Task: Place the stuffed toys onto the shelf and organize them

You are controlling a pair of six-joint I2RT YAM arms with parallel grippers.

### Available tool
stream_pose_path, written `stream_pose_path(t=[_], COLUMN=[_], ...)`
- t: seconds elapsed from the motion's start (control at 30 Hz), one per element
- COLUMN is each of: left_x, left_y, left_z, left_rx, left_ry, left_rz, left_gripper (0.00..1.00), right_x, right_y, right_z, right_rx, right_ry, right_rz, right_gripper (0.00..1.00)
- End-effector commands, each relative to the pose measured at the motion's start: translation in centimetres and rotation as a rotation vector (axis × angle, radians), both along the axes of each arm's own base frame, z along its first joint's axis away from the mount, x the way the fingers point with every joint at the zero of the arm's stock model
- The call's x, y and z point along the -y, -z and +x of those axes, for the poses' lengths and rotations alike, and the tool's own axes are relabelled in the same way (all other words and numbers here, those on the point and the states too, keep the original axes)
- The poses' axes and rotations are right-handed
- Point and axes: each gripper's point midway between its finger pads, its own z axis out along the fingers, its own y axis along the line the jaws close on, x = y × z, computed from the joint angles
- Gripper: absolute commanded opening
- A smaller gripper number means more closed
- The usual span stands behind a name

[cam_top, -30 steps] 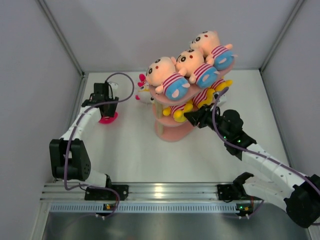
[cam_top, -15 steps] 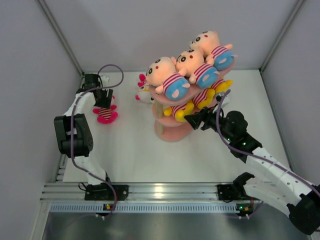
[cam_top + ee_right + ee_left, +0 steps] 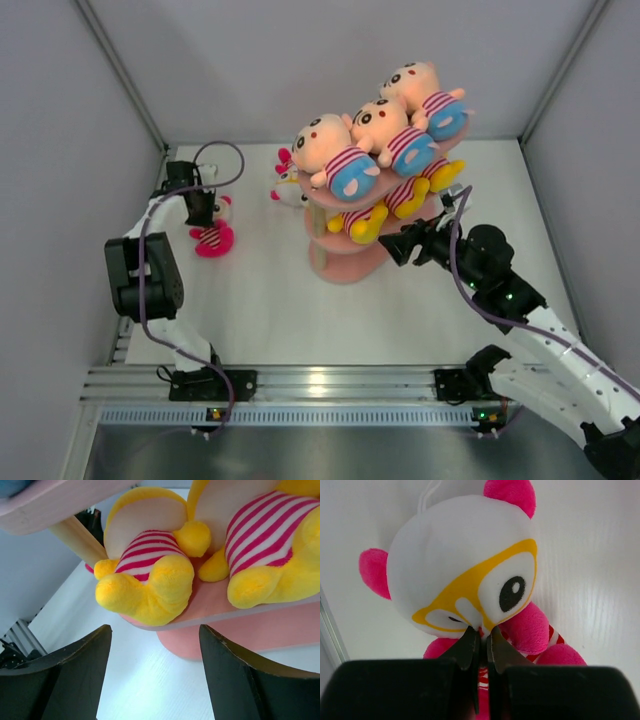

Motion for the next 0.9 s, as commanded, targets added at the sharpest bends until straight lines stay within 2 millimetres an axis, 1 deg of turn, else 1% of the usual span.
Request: stream_pose_path(t=[0.0,0.03,0.07,0.13,0.17,0.2,0.23,0.27,0.3,0.33,0.37,0.4,0.43,0.47,0.5,0.53,0.57,0.6,0.63,0.67,0.7,0.73,0.77,0.8,0.83,0.87], left_x=[1.4,1.5,1.7,2.5,2.9,3.3,3.5,3.9,4.1,4.3,4.7,5.0,5.2,5.6,6.3,6.7,7.3,7.6,8.0,8.4,8.8,9.0,9.2,9.3,9.3,9.1], left_y=[-4.1,-5.1,-7.7,-8.9,-11.0,-11.8,-12.5,-13.7,-14.5,-15.0,-16.1,-16.6,-17.2,-18.3,-19.0,-19.9,-20.7,-21.3,-21.9,-22.7,-23.3,-24.2,-24.5,-24.5,-25.0,-25.0], left_z=[-3.0,-3.7,-4.5,-6.7,-7.9,-8.7,-9.5,-11.3,-12.0,-12.8,-14.2,-14.9,-15.6,-17.0,-17.7,-18.6,-19.8,-20.4,-21.3,-22.2,-23.0,-23.5,-24.0,-24.5,-25.0,-25.2], left_rx=[0.073,0.091,0.153,0.152,0.194,0.204,0.211,0.216,0.229,0.231,0.251,0.256,0.268,0.282,0.292,0.313,0.306,0.315,0.324,0.328,0.339,0.355,0.36,0.346,0.364,0.362], left_ry=[0.009,0.01,0.015,0.036,0.053,0.064,0.074,0.092,0.098,0.104,0.116,0.125,0.132,0.141,0.167,0.182,0.199,0.21,0.221,0.228,0.239,0.241,0.242,0.238,0.233,0.222], left_rz=[-0.044,-0.042,-0.037,-0.057,-0.056,-0.061,-0.062,-0.066,-0.065,-0.066,-0.068,-0.075,-0.077,-0.081,-0.101,-0.108,-0.131,-0.138,-0.148,-0.157,-0.171,-0.178,-0.182,-0.186,-0.182,-0.178], left_gripper=[0.0,0.0,0.0,0.0,0.0,0.0,0.0,0.0,0.0,0.0,0.0,0.0,0.0,0.0,0.0,0.0,0.0,0.0,0.0,0.0,0.0,0.0,0.0,0.0,0.0,0.0], right_x=[1.4,1.7,1.9,2.2,2.2,2.1,2.1,1.9,1.5,0.7,0.2,-0.8,-2.0,-2.8,-4.0,-5.5,-7.0,-8.8,-10.1,-12.4,-14.1,-15.6,-18.0,-19.5,-20.6,-22.6], right_y=[-2.8,-3.7,-4.1,-5.3,-5.8,-6.1,-7.1,-7.6,-7.8,-9.3,-10.0,-10.2,-11.6,-12.5,-12.6,-13.3,-13.3,-13.9,-14.0,-13.1,-13.9,-13.8,-12.4,-13.7,-13.4,-12.3], right_z=[-1.3,-1.5,-1.8,-2.3,-2.5,-2.7,-3.0,-3.1,-3.1,-4.0,-4.3,-4.5,-5.7,-6.1,-6.2,-7.5,-7.2,-8.8,-9.4,-9.1,-10.8,-11.3,-11.6,-12.7,-12.9,-12.6], right_rx=[0.088,0.11,0.121,0.157,0.169,0.189,0.204,0.218,0.236,0.269,0.288,0.305,0.337,0.367,0.375,0.395,0.404,0.42,0.425,0.415,0.428,0.426,0.401,0.412,0.395,0.354], right_ry=[0.013,0.012,0.012,-0.002,-0.009,-0.023,-0.03,-0.037,-0.054,-0.094,-0.115,-0.147,-0.198,-0.217,-0.236,-0.29,-0.292,-0.349,-0.378,-0.39,-0.436,-0.458,-0.488,-0.514,-0.523,-0.519], right_rz=[-0.069,-0.076,-0.089,-0.125,-0.135,-0.161,-0.168,-0.177,-0.203,-0.193,-0.195,-0.206,-0.184,-0.162,-0.166,-0.142,-0.146,-0.123,-0.118,-0.143,-0.121,-0.119,-0.138,-0.088,-0.08,-0.069], right_gripper=[0.71,0.72,0.73,0.76,0.77,0.78,0.79,0.79,0.79,0.81,0.82,0.83,0.83,0.83,0.83,0.83,0.85,0.9,0.9,0.97,0.99,0.99,0.99,0.99,0.99,0.99])
